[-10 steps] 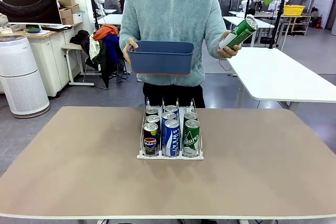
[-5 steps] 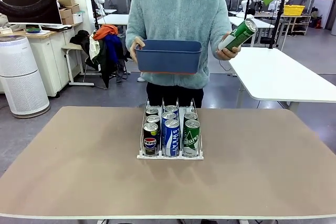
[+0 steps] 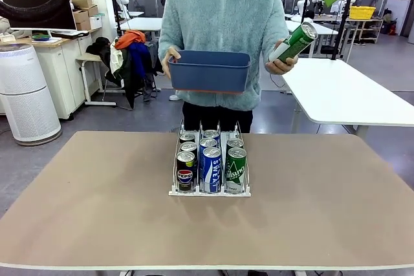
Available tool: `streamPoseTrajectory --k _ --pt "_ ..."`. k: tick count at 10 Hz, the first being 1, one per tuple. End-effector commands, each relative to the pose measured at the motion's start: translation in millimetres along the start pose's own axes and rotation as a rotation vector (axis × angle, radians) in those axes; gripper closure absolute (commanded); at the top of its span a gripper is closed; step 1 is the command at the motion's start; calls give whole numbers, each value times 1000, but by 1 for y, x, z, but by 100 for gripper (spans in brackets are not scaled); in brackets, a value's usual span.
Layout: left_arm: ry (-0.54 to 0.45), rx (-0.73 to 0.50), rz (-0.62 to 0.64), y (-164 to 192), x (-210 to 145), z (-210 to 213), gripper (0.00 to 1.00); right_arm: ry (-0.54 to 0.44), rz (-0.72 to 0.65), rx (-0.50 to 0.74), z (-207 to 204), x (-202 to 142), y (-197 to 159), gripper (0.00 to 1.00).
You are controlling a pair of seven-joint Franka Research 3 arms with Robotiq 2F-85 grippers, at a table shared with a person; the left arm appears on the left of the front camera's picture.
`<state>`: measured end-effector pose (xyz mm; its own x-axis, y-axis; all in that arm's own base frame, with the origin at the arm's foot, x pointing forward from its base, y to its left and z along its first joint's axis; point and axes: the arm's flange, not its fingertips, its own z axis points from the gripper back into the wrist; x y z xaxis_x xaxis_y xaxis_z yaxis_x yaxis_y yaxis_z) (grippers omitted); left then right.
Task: Fill the beverage cans into the dispenser.
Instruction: Pick up the Sprite handed by the human.
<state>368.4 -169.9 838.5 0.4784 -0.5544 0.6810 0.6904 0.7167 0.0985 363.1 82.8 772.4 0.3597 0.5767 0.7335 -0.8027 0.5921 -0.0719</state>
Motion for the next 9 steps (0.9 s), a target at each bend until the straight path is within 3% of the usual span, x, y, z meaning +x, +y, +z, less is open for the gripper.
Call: streamPoseTrajectory --k 1,9 --pt "-1 2 2 1 -1 1 3 1 -1 2 0 -1 1 0" --pt "-1 2 2 1 -1 1 3 1 -1 2 0 -1 1 0"
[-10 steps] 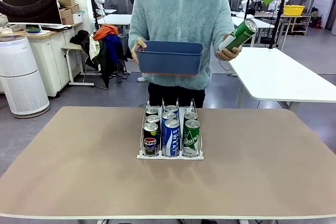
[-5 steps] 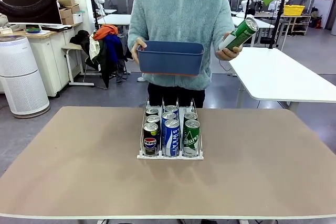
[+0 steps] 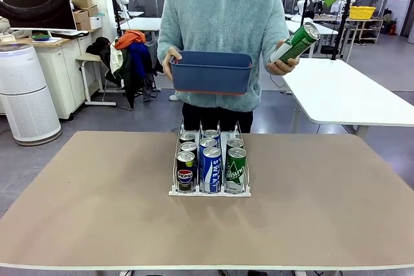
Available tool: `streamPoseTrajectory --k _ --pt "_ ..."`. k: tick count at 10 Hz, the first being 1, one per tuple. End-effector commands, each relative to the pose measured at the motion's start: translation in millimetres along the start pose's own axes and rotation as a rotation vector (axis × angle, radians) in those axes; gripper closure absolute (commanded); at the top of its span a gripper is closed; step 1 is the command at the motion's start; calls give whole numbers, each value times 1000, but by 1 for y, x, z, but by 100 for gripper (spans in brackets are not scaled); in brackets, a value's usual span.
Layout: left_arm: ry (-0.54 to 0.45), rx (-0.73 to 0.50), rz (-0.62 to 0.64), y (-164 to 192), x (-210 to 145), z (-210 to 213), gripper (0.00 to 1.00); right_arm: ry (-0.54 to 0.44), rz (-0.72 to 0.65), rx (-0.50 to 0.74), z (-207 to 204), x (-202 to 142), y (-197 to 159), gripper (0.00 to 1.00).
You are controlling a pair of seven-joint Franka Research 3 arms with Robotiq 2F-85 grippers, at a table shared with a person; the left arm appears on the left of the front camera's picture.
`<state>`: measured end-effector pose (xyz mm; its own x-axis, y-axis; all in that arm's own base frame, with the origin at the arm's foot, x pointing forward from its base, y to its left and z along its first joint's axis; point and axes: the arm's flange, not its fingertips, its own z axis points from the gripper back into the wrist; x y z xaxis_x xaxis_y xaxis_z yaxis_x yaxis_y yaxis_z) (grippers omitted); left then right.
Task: Fill the beverage cans into the dispenser.
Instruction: Pick up the Sprite handed by the human.
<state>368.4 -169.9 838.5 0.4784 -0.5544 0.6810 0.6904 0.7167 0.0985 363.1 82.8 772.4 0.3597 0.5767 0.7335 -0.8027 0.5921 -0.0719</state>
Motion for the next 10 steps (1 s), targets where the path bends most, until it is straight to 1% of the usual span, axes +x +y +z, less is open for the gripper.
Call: streamPoseTrajectory --k 1,3,4,5,7,10 --pt "-1 2 2 1 -1 1 3 1 -1 2 0 -1 1 0" --pt "-1 2 2 1 -1 1 3 0 0 0 0 0 0 0" --pt "-1 2 2 1 -1 1 3 21 -45 26 -3 -1 -7 0" --pt "-1 2 2 1 -1 1 3 12 -86 21 -10 0 -15 0" --pt "-1 2 2 1 -1 1 3 46 -104 53 -21 1 -40 0" --pt "-1 2 2 1 -1 1 3 88 -121 95 -37 -4 -55 0"
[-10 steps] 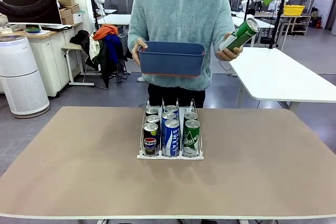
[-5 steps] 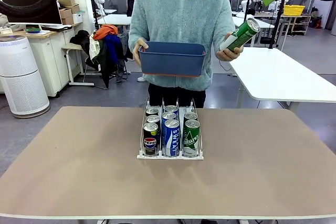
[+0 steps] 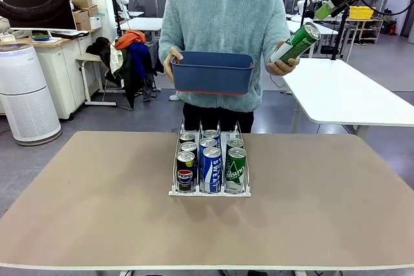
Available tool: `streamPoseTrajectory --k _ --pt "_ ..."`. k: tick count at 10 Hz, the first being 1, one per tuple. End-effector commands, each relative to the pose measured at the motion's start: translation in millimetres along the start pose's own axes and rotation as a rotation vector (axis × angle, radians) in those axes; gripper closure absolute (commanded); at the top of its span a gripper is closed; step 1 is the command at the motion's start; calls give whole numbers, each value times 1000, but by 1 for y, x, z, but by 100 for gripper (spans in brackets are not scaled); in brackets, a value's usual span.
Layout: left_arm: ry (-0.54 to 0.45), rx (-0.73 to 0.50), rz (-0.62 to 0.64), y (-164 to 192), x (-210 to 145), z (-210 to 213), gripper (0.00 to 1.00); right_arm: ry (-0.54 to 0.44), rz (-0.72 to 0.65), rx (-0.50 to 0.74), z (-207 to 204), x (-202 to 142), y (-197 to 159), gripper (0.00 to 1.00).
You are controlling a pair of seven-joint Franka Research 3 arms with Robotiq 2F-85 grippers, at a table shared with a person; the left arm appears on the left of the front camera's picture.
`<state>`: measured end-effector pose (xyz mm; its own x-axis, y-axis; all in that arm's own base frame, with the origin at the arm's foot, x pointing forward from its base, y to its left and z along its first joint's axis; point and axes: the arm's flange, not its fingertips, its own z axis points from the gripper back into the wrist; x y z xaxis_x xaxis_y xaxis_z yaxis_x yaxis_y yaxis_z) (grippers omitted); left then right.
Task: Fill the beverage cans into the dispenser.
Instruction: Pick up the Sprite handed by the human.
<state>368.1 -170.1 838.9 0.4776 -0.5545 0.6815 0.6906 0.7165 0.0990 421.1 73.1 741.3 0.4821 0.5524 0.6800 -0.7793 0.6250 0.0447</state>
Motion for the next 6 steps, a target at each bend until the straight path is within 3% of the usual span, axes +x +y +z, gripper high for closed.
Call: streamPoseTrajectory --k 1,6 --pt "0 2 2 1 -1 1 3 15 -15 52 3 2 -11 0" --pt "0 2 2 1 -1 1 3 18 -20 26 -5 0 -8 0"
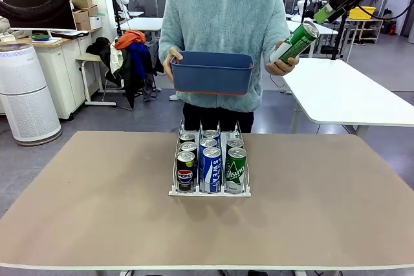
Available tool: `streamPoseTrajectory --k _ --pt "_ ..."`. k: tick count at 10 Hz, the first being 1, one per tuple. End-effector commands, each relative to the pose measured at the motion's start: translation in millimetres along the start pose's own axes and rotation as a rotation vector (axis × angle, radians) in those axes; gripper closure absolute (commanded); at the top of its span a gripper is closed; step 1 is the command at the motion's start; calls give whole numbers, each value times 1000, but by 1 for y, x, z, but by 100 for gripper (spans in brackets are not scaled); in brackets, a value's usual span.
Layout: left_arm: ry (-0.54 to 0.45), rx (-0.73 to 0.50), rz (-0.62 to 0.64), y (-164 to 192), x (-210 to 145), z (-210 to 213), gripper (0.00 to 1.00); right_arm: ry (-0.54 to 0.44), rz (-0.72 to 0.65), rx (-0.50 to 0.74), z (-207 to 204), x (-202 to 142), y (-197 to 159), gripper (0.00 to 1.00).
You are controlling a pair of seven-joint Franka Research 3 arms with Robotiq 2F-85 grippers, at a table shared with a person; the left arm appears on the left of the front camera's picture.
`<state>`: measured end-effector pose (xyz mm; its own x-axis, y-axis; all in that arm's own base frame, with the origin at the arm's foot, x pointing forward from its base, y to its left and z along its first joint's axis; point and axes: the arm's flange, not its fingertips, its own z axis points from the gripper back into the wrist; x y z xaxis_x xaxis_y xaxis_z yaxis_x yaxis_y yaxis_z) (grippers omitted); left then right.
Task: Fill the beverage cans into the dispenser.
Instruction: Pick up the Sprite handed by the human.
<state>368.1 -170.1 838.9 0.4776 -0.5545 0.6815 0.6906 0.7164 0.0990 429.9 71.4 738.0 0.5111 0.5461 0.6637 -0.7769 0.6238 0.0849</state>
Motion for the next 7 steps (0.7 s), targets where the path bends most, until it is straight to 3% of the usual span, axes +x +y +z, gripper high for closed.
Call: streamPoseTrajectory --k 1,7 --pt "0 2 2 1 -1 1 3 -2 8 -4 0 -1 0 0" --pt "0 2 2 1 -1 1 3 -11 9 -29 -19 5 -5 0"
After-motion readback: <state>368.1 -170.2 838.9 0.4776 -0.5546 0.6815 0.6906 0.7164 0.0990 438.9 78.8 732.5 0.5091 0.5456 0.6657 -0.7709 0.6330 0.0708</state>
